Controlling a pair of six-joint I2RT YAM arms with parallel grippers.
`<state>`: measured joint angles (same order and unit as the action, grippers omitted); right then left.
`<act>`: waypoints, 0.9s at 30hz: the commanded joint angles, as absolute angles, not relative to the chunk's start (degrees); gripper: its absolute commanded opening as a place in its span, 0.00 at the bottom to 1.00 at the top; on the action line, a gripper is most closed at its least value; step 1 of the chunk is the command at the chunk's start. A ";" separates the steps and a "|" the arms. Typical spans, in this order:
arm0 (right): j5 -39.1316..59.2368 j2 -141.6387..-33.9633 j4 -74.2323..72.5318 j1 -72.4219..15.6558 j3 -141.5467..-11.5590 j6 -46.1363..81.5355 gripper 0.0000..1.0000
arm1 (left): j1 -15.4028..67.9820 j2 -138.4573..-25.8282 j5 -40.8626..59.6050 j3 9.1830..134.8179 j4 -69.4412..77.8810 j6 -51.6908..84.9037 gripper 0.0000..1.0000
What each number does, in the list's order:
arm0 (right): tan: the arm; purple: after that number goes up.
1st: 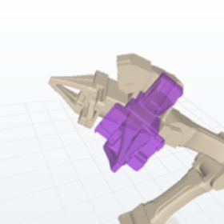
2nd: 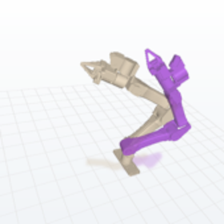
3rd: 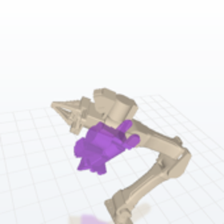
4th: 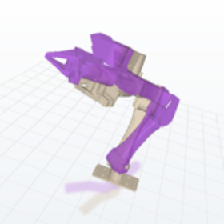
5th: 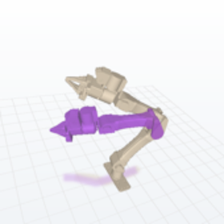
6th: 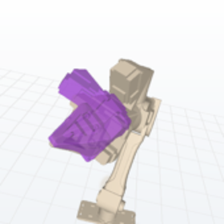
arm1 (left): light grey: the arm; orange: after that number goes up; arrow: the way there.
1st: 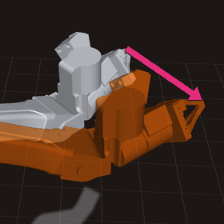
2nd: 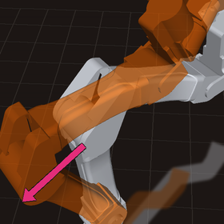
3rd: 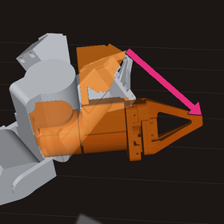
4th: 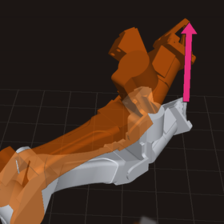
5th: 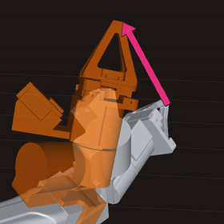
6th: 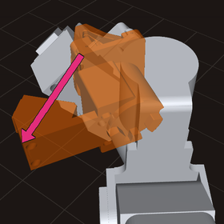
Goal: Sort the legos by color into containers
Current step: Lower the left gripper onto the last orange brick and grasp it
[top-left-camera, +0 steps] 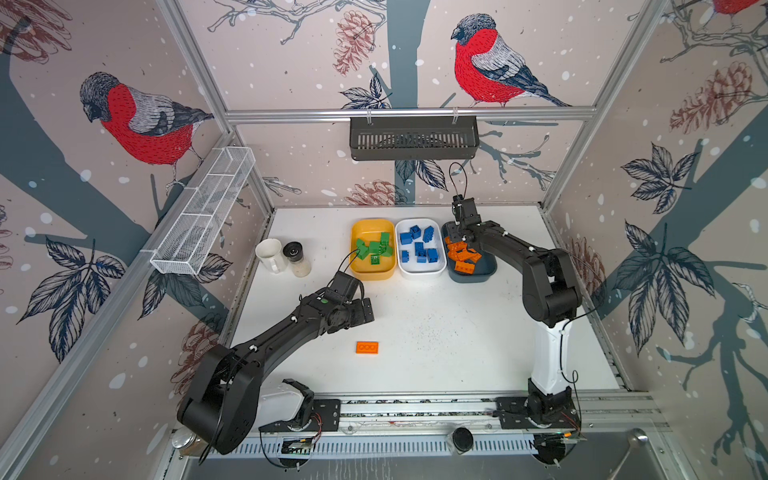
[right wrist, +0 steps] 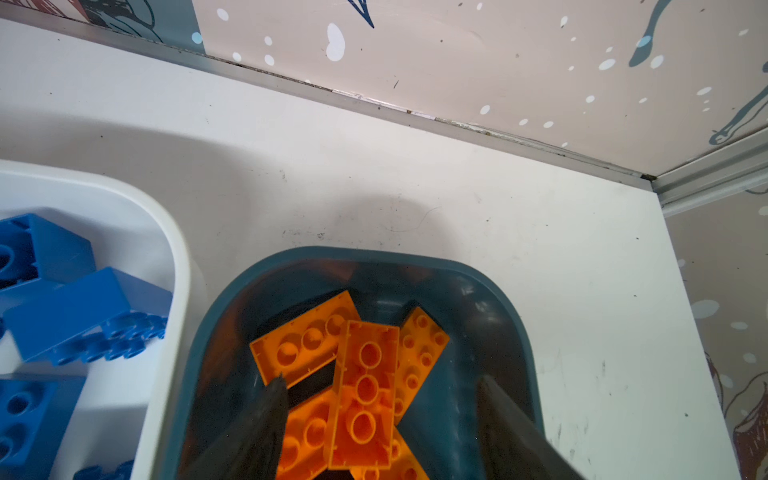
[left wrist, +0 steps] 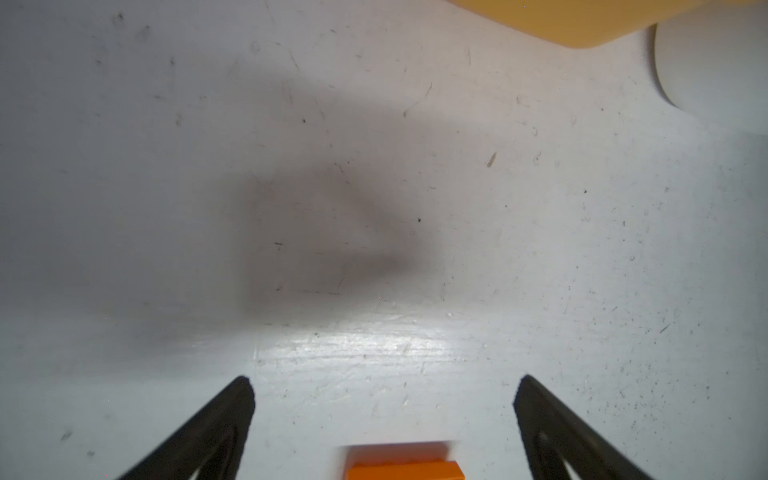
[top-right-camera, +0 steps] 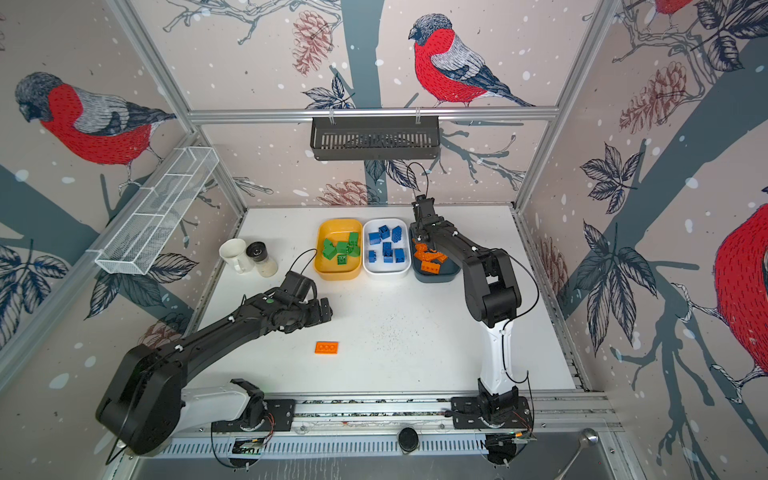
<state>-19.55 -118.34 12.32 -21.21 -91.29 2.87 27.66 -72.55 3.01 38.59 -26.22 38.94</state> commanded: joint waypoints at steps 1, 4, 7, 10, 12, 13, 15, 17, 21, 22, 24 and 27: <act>-18.54 -114.97 10.44 -21.45 -89.49 6.20 0.80 | 28.89 -72.63 4.48 38.74 -28.60 37.09 0.98; -16.93 -112.08 8.35 -21.45 -86.90 9.01 1.00 | 30.86 -72.84 4.04 39.25 -30.77 36.65 0.98; -16.07 -109.33 6.54 -21.51 -84.49 11.68 1.00 | 33.31 -73.10 5.20 38.61 -31.18 36.99 0.98; -15.61 -106.62 4.54 -21.51 -82.11 14.02 1.00 | 36.32 -74.19 4.93 38.76 -33.57 37.58 0.98; -15.13 -104.83 2.63 -21.57 -79.93 15.32 1.00 | 38.59 -74.77 4.22 39.11 -35.26 37.34 0.98; -14.67 -103.87 1.46 -21.60 -78.73 15.86 1.00 | 39.58 -75.11 3.81 39.28 -35.99 37.32 0.98; -14.33 -102.84 -0.09 -21.60 -77.13 16.41 1.00 | 40.87 -75.86 4.58 39.53 -35.81 36.90 0.98; -14.37 -102.37 -0.54 -21.60 -76.35 16.73 1.00 | 41.86 -77.20 4.51 39.84 -35.72 36.67 0.97; -14.68 -102.06 0.00 -21.68 -75.91 17.14 1.00 | 43.30 -79.92 1.24 41.66 -38.51 37.17 0.94; -14.68 -101.96 -0.03 -21.76 -75.64 17.01 1.00 | 43.43 -80.13 0.69 41.83 -39.06 37.43 0.92; -14.83 -101.67 -0.09 -21.77 -75.12 16.83 1.00 | 43.73 -80.40 0.26 41.77 -39.36 38.06 0.88; -15.28 -101.41 -0.61 -21.75 -74.44 16.44 1.00 | 44.74 -81.48 -0.21 42.19 -40.37 38.42 0.84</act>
<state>-14.90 -102.04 1.56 -21.69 -74.74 16.27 44.10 -80.90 1.34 41.54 -37.60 37.56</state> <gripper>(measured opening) 0.997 0.845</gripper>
